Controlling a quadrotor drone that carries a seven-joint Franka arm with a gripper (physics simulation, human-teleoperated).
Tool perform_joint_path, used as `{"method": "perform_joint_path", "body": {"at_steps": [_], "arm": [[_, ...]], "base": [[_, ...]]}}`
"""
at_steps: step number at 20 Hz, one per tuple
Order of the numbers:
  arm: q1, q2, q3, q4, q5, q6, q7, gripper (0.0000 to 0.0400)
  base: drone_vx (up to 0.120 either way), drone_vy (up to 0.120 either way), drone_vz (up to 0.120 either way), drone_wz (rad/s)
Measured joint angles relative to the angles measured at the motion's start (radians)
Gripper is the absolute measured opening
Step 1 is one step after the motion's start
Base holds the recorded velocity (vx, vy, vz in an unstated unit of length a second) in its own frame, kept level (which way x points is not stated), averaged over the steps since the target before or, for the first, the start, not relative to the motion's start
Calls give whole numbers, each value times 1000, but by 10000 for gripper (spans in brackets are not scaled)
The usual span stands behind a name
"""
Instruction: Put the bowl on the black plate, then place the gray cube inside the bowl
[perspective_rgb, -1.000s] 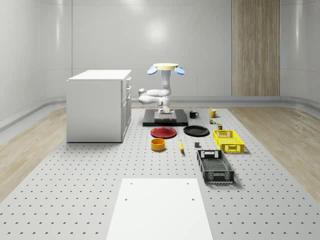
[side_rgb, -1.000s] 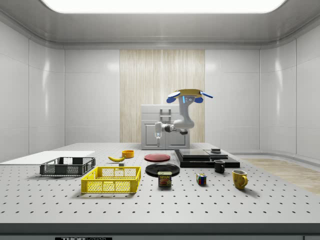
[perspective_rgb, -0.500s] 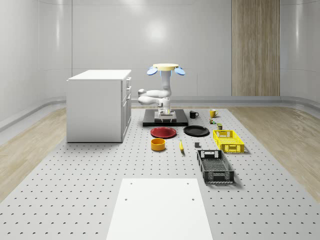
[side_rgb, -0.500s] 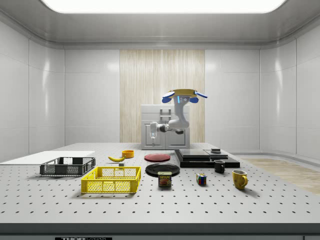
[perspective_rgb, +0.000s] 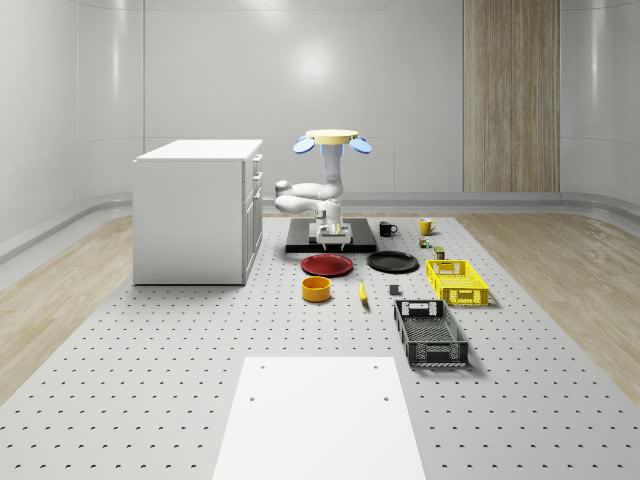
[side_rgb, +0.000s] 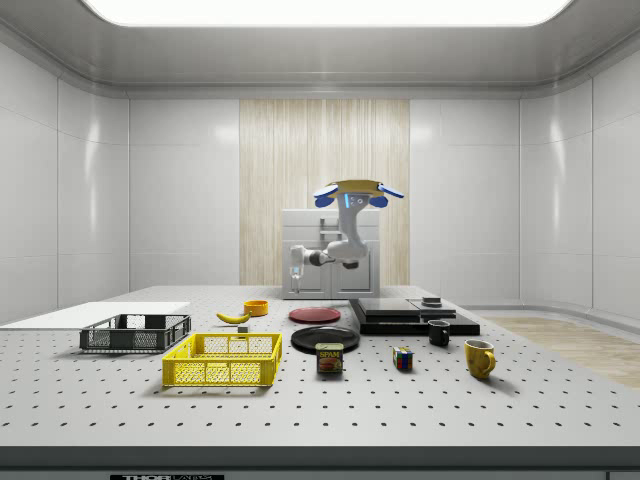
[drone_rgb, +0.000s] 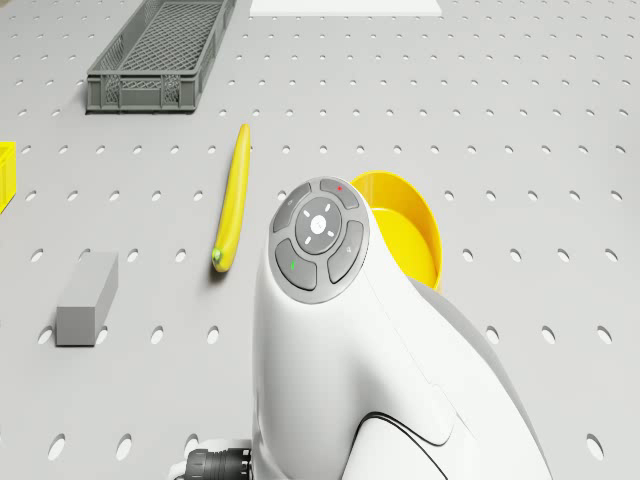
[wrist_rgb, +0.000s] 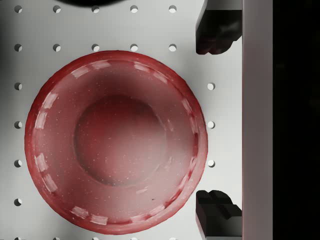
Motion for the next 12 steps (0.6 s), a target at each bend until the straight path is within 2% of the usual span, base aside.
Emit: {"method": "perform_joint_path", "body": {"at_steps": [2,12], "arm": [[-1,-3,1,0,1,3,1,400],[-4,-19,3,1,8,18,3,400]], "base": [[120,0,-120,0],[120,0,0,0]]}}
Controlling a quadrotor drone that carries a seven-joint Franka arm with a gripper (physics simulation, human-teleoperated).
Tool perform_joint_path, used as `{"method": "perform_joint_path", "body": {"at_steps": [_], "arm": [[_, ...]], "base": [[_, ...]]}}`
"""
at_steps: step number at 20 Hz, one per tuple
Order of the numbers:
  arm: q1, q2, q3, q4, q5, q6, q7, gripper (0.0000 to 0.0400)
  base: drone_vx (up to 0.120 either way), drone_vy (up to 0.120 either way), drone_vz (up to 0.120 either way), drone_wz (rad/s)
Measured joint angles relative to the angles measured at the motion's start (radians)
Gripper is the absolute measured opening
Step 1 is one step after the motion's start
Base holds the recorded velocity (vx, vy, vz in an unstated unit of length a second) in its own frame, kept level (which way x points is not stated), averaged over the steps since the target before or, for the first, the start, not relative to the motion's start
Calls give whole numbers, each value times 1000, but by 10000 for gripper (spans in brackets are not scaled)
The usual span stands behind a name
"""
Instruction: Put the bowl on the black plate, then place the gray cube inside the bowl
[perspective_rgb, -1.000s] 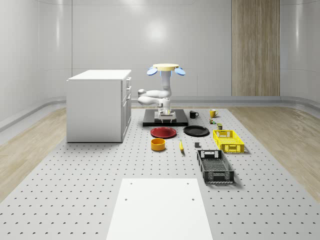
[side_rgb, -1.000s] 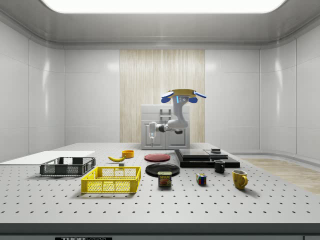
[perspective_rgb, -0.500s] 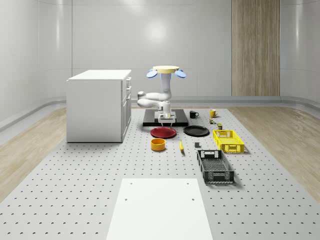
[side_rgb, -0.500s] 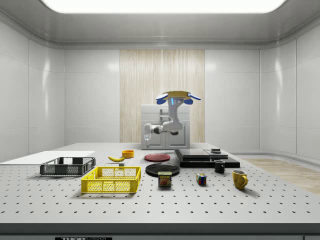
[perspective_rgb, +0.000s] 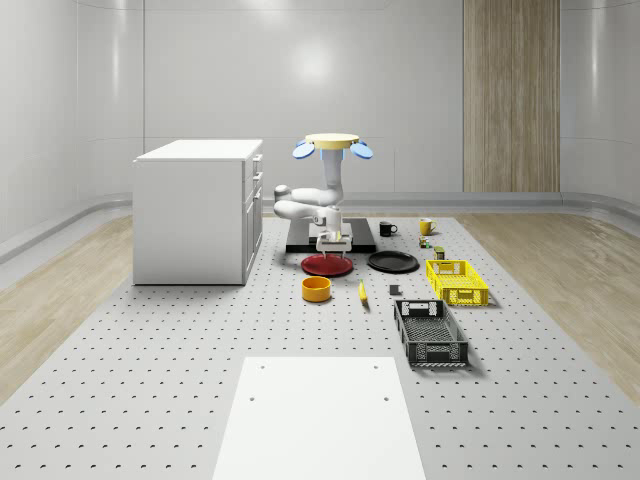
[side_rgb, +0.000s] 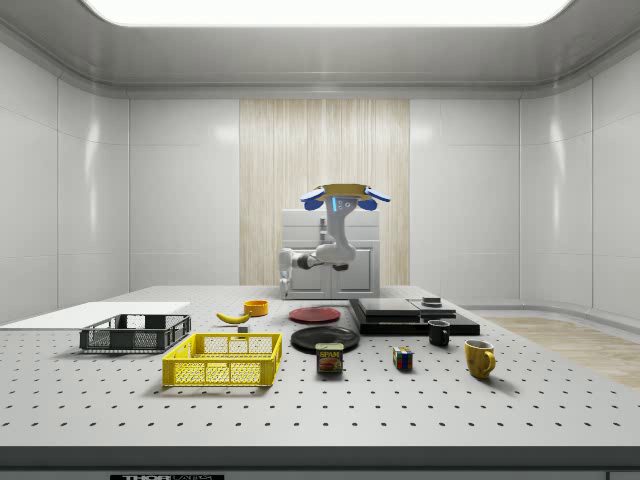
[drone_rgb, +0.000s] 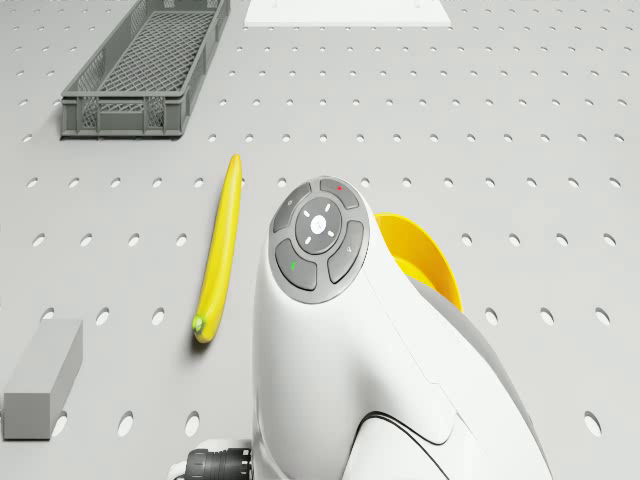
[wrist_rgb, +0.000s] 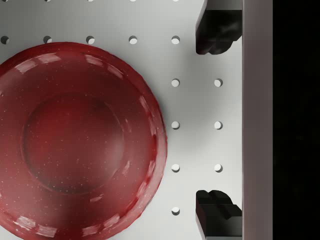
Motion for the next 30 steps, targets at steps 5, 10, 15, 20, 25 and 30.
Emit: {"method": "perform_joint_path", "body": {"at_steps": [5,10,15,20,25,30], "arm": [[-1,-7,1,0,3,6,1,400],[-3,-13,2,1,5,12,2,400],[-4,-19,3,1,8,18,3,400],[-5,-25,4,1,10,23,4,400],[-6,-30,4,1,12,28,5,400],[-7,-35,5,1,14,32,6,400]], "base": [[120,0,0,0],[120,0,0,0],[120,0,0,0],[120,0,0,0],[120,0,-56,0],[120,0,-48,0]]}}
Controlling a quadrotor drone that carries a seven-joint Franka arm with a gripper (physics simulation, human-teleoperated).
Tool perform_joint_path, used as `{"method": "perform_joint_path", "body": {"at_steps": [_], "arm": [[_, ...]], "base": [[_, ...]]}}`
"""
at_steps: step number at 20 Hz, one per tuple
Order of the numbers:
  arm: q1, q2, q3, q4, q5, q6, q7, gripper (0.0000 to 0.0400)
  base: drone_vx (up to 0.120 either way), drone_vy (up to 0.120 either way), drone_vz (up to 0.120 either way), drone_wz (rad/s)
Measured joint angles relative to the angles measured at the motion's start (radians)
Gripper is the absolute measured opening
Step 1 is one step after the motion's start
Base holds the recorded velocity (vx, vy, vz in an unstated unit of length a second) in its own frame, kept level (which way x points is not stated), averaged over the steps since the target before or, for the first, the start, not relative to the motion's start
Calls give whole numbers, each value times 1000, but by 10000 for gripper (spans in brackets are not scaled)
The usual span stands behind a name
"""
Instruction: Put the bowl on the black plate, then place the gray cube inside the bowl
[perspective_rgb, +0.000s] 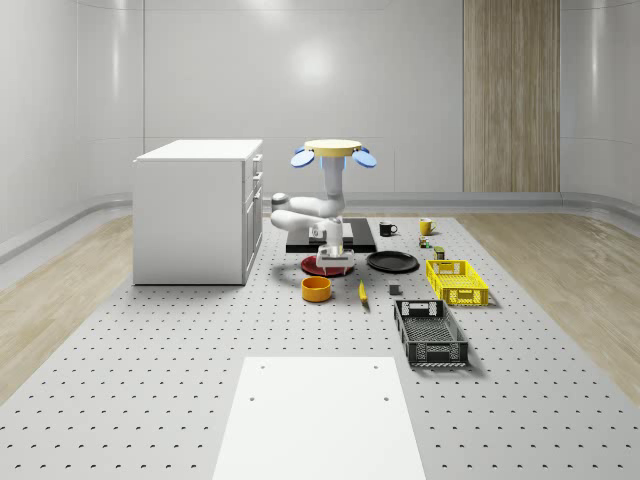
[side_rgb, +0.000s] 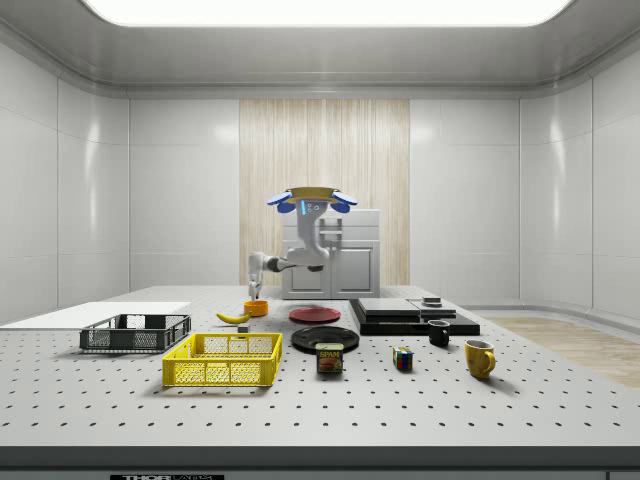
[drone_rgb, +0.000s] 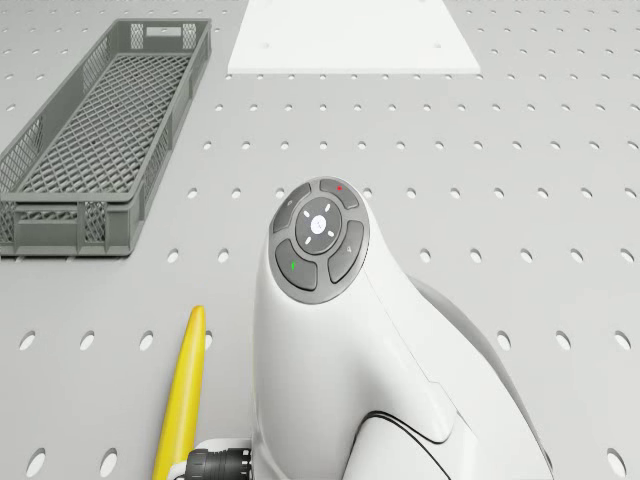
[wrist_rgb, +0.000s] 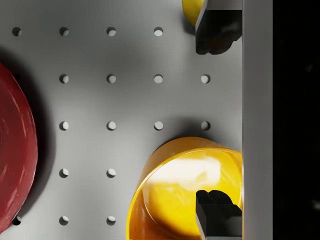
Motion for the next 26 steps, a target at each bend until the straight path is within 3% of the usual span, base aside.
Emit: {"method": "perform_joint_path", "body": {"at_steps": [12,26], "arm": [[60,-17,-6,4,-1,19,-64,400],[62,-26,-120,32,-107,66,-84,400]], "base": [[13,0,0,0],[0,0,0,0]]}}
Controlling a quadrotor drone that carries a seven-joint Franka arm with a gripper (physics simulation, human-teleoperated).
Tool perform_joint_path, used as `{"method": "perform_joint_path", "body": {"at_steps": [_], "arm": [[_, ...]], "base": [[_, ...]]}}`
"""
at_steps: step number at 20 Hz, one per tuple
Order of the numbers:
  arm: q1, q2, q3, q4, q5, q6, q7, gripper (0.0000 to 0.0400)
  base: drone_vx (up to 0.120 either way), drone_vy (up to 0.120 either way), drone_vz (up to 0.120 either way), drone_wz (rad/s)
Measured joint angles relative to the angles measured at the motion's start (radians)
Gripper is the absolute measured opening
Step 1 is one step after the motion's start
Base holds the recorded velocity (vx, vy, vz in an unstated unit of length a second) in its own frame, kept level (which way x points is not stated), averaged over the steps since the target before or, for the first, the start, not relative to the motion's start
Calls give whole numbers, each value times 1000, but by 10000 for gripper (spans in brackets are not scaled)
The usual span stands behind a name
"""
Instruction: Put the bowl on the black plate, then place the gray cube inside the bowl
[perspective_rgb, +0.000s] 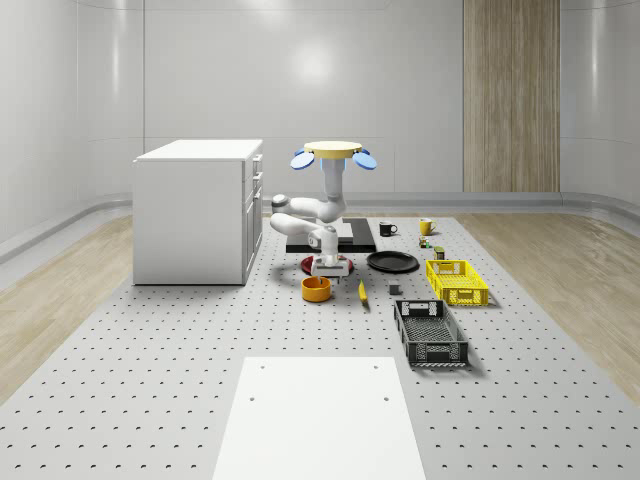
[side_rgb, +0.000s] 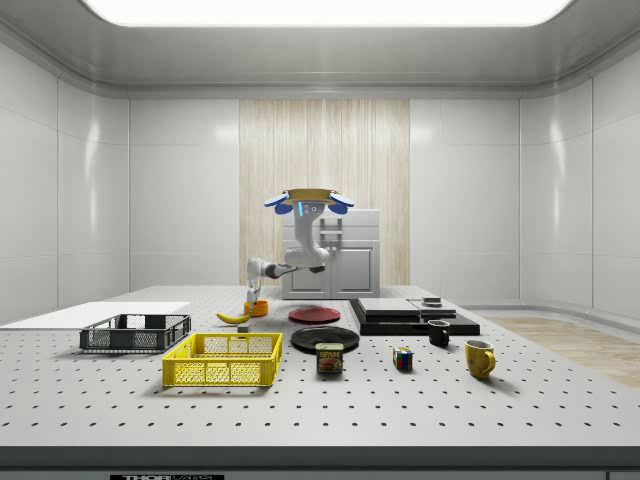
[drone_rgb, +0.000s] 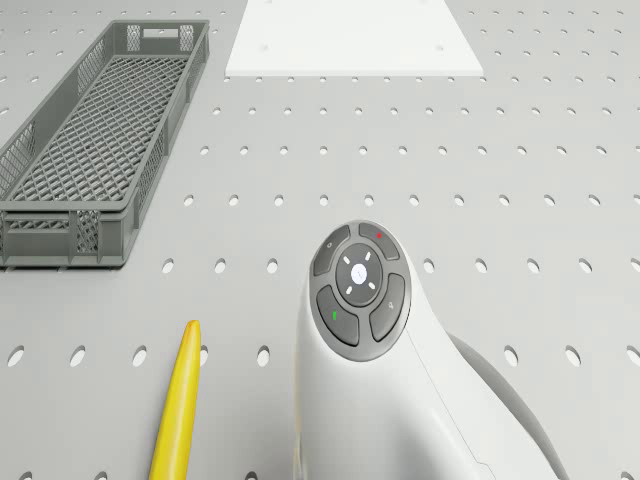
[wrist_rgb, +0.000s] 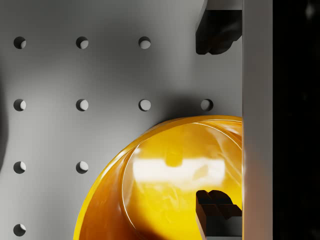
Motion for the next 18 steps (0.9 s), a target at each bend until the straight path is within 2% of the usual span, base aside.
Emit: {"method": "perform_joint_path", "body": {"at_steps": [16,18], "arm": [[-9,7,-58,18,-56,16,-2,400],[-9,8,-60,19,-59,15,-2,282]], "base": [[0,0,0,0],[0,0,0,0]]}}
